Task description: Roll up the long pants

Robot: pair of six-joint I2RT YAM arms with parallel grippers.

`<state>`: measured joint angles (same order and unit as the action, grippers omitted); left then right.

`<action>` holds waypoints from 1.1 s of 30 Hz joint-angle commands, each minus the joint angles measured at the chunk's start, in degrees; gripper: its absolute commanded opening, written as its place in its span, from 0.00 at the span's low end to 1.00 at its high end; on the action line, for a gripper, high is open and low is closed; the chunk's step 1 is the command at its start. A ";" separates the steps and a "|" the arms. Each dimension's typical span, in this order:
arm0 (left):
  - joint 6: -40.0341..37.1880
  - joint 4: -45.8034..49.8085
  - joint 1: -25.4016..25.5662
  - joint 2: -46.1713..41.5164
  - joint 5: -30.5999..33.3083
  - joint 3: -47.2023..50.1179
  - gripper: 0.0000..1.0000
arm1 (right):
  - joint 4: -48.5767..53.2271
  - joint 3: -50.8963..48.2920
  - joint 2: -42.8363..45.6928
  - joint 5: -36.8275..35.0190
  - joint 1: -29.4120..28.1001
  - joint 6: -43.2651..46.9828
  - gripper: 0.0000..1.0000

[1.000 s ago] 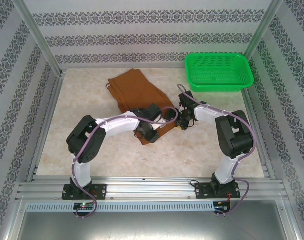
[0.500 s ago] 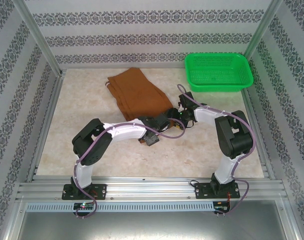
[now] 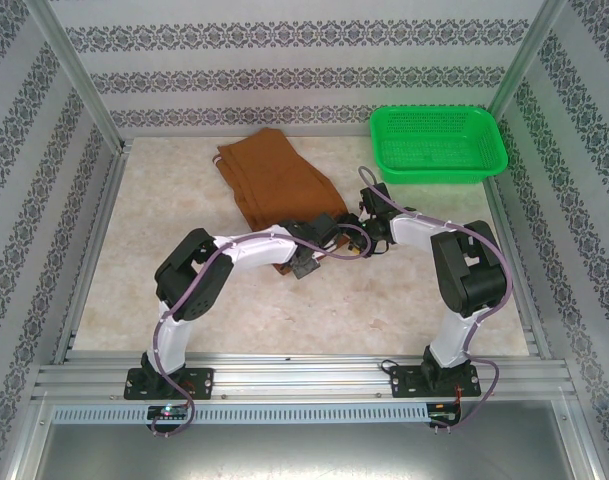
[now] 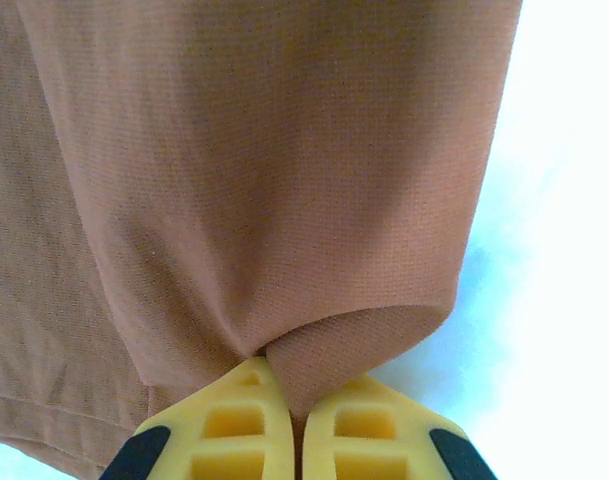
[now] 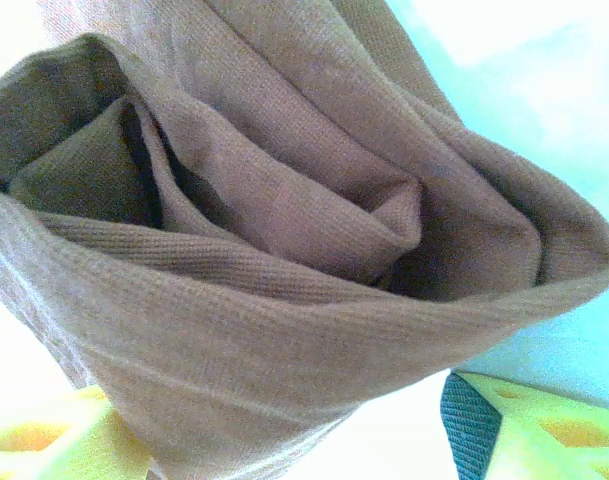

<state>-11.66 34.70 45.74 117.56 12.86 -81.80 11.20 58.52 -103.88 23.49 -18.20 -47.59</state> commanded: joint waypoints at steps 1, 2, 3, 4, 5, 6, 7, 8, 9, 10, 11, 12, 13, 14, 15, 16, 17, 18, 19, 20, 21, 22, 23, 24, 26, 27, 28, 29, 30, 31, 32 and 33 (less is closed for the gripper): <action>1.30 3.26 -1.03 2.06 -6.79 1.13 0.00 | 4.85 -2.06 -0.04 0.48 -0.30 0.92 0.76; 1.30 4.61 -0.26 0.99 -8.86 0.84 0.00 | 4.65 -2.03 0.69 0.34 0.08 1.09 0.76; 1.58 5.64 0.24 0.17 -11.10 0.49 0.00 | 4.43 -1.82 1.31 0.33 0.61 1.22 0.77; 1.93 7.00 0.57 -1.08 -14.49 0.06 0.00 | 4.19 -1.64 2.30 0.26 1.07 1.48 0.78; 2.43 7.78 0.71 -2.39 -17.83 -0.22 0.00 | 4.17 -1.25 3.35 0.08 1.64 1.71 0.79; 2.92 7.77 0.71 -3.81 -20.24 -0.12 0.00 | 4.37 -0.84 4.36 0.18 2.12 2.05 0.80; 3.17 7.97 0.52 -5.31 -23.19 0.00 0.00 | 4.48 -0.49 5.78 0.42 2.58 2.74 0.80; 3.82 8.23 0.30 -6.54 -24.50 -0.29 0.00 | 5.20 0.01 7.06 0.51 2.91 3.43 0.81; 4.24 8.58 -0.12 -7.40 -26.06 -0.66 0.00 | 6.15 0.46 8.17 0.42 3.16 3.91 0.82; 4.57 9.23 -0.73 -8.12 -29.08 -1.28 0.00 | 6.73 0.61 9.61 0.36 3.56 4.47 0.82; 5.39 9.31 -1.50 -8.73 -30.93 -1.61 0.00 | 7.54 0.76 11.00 0.48 3.76 4.77 0.83; 6.18 9.40 -2.33 -9.21 -32.48 -1.81 0.00 | 8.09 0.64 12.21 0.61 4.14 4.92 0.83; 6.91 9.61 -3.29 -9.62 -35.98 -2.08 0.00 | 7.96 0.12 13.77 1.01 4.41 4.97 0.83; 8.19 9.65 -4.77 -9.92 -39.42 -2.32 0.00 | 8.11 -0.36 15.26 1.53 4.62 4.97 0.83; 9.51 8.95 -6.32 -10.42 -43.02 -2.05 0.00 | 8.55 -0.51 16.46 1.92 4.91 5.00 0.84; 10.72 8.08 -8.22 -10.73 -49.12 -1.52 0.00 | 9.03 -0.75 17.73 2.08 5.01 4.97 0.84; 11.81 7.70 -9.95 -10.60 -53.91 -1.43 0.00 | 9.28 -0.92 18.74 2.43 5.03 5.05 0.84; 13.20 6.60 -11.43 -10.68 -56.87 -0.99 0.00 | 9.81 -0.95 19.44 2.65 5.03 5.02 0.84; 14.20 5.61 -12.69 -10.54 -60.87 -0.50 0.00 | 10.06 -1.10 20.39 2.79 5.01 4.97 0.84; 15.19 5.30 -13.68 -10.04 -62.98 -0.61 0.00 | 10.10 -1.20 21.13 3.18 5.02 4.92 0.84; 16.77 4.24 -14.56 -9.68 -64.46 -0.45 0.00 | 10.57 -1.05 21.40 3.36 5.01 4.88 0.84; 18.72 2.83 -15.56 -8.74 -68.00 -0.25 0.00 | 11.09 -0.95 21.77 3.59 5.00 4.94 0.84; 20.56 2.37 -16.54 -7.49 -70.16 -0.69 0.00 | 11.31 -0.82 21.79 3.82 4.71 4.96 0.84; 22.32 2.08 -17.37 -6.14 -71.54 -1.19 0.00 | 11.91 -0.61 21.63 3.77 4.52 4.97 0.84; 24.63 2.30 -18.85 -3.26 -72.26 -2.23 0.00 | 11.92 -0.51 20.88 3.76 3.90 5.03 0.84; 26.42 0.75 -19.84 -2.20 -73.57 -1.95 0.00 | 11.77 -0.43 20.40 3.51 3.55 4.77 0.84; 28.24 -1.58 -20.69 -1.86 -74.75 -1.05 0.00 | 11.19 -0.35 19.92 3.61 3.16 4.57 0.84; 30.94 -5.48 -21.83 -2.11 -75.99 0.53 0.00 | 10.72 0.04 19.24 3.49 2.55 4.41 0.84; 33.49 -8.13 -22.73 -2.25 -77.05 1.73 0.00 | 11.02 0.86 18.57 2.75 2.11 4.13 0.83; 34.73 -8.88 -23.47 -2.19 -77.58 1.73 0.00 | 11.03 1.57 17.85 2.59 1.85 3.92 0.83; 36.16 -9.91 -24.20 -2.23 -78.15 1.87 0.00 | 11.16 2.67 16.96 2.70 1.35 3.76 0.82; 36.95 -10.19 -24.74 -2.16 -78.58 1.66 0.00 | 11.33 3.79 15.93 2.88 0.98 3.78 0.82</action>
<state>17.74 31.22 23.18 115.79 -59.51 -79.99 21.87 58.89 -85.67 26.24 -16.05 -43.53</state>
